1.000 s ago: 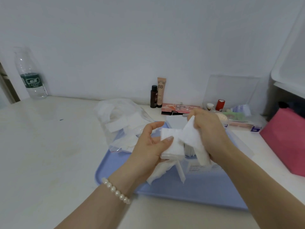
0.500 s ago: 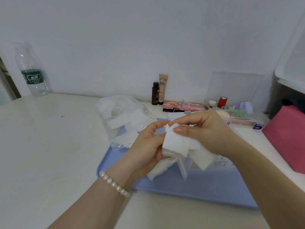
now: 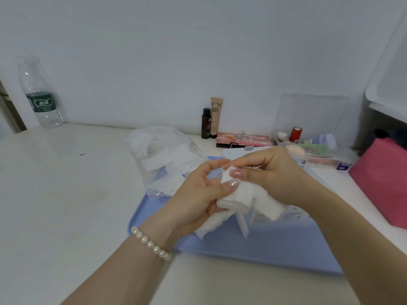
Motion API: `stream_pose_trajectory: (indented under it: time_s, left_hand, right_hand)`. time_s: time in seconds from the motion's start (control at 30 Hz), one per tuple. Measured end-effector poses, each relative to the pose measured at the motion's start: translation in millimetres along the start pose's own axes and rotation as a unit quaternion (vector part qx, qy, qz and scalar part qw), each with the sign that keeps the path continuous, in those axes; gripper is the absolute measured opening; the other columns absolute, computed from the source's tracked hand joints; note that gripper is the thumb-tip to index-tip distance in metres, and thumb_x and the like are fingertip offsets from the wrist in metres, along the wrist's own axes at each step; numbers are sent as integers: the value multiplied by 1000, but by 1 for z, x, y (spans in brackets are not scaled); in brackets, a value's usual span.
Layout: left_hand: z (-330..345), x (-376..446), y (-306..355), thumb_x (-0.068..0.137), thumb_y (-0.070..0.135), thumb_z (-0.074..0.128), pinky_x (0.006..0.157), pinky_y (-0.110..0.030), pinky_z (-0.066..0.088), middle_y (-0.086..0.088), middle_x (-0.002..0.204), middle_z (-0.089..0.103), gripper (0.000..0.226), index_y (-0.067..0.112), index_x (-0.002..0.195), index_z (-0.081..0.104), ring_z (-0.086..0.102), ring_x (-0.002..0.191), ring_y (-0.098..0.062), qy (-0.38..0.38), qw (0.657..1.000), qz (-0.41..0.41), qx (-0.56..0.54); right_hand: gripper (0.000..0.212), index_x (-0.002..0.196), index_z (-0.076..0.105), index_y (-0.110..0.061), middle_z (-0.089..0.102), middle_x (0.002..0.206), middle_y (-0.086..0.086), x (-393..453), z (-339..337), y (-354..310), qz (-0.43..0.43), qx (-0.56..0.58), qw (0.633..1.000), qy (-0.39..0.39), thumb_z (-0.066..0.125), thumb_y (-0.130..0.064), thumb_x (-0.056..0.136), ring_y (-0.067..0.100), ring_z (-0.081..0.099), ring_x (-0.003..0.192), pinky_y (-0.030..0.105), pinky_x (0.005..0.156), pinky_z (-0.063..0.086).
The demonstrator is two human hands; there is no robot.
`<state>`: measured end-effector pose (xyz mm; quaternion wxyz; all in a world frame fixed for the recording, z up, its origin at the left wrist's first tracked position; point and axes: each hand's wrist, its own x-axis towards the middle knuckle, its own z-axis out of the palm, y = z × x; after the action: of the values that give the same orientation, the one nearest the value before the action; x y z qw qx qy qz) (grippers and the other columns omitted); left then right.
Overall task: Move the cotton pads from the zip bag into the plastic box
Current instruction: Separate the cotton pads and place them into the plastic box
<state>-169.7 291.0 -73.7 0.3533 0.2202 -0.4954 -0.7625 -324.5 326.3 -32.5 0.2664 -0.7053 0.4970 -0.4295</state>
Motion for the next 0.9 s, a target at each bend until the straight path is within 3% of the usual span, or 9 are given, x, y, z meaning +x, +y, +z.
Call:
stream_pose_trajectory:
  time_s: [0.1,0.17,0.23,0.3,0.4,0.47,0.7,0.77,0.9]
  left_hand:
    - [0,0,-2,79,-6,57,62,-32,57,-14,82,71,52,10,128,48,69,71,-21,-14,1000,6,6]
    - [0,0,-2,77,-5,58,61,-31,58,-12,80,72,52,13,125,49,70,70,-20,-16,1000,9,4]
    - [0,0,-2,73,-1,60,63,-31,58,-12,80,72,54,14,123,50,70,71,-20,-15,1000,15,2]
    - [-1,0,0,71,-1,60,61,-29,58,-12,77,72,54,13,123,50,69,68,-20,-9,1000,25,-3]
    - [-2,1,2,69,-1,60,58,-27,57,-11,71,71,54,11,121,50,68,64,-18,2,999,40,-9]
    - [-2,1,1,71,-2,59,57,-26,56,-11,70,71,53,11,121,50,68,63,-17,2,999,40,-14]
    - [-4,3,-2,82,-6,57,62,-31,57,-13,81,72,42,13,119,53,68,73,-24,43,999,33,8]
    - [-4,4,-3,85,-4,57,59,-30,57,-9,80,71,35,13,116,54,68,69,-22,63,998,20,12]
    - [-4,3,-5,83,-7,59,59,-31,55,-7,76,71,41,10,120,52,67,66,-21,62,997,0,47]
  right_hand:
    - [16,87,74,-26,74,82,7,0,1,1,14,16,1000,8,68,-12,82,26,66,77,29,72,50]
    - [18,95,73,-29,63,74,28,-1,-2,-1,43,35,998,-2,71,-30,77,43,53,63,33,63,43]
    - [30,100,68,-33,59,60,13,-1,-10,-3,89,45,995,-14,71,-33,70,26,53,53,24,54,43]
    - [35,98,66,-33,68,59,-2,-3,-19,-7,124,57,990,-19,75,-21,66,12,62,53,21,49,49]
    - [31,84,72,-24,73,71,8,-4,-26,-10,154,63,986,-25,78,-12,57,16,66,56,26,49,54]
    - [21,79,71,-19,73,68,6,-4,-28,-9,165,72,984,-9,75,-3,65,14,66,53,24,46,53]
    - [12,73,69,-14,67,56,-6,2,-36,3,163,149,956,195,64,-8,82,8,59,44,18,38,44]
    - [12,72,72,-16,69,59,-6,-1,-40,-5,146,169,960,170,63,-14,80,7,61,48,17,41,45]
    - [16,75,77,-23,71,66,-5,-11,-35,-26,109,111,988,-19,63,-25,66,6,62,57,17,50,47]
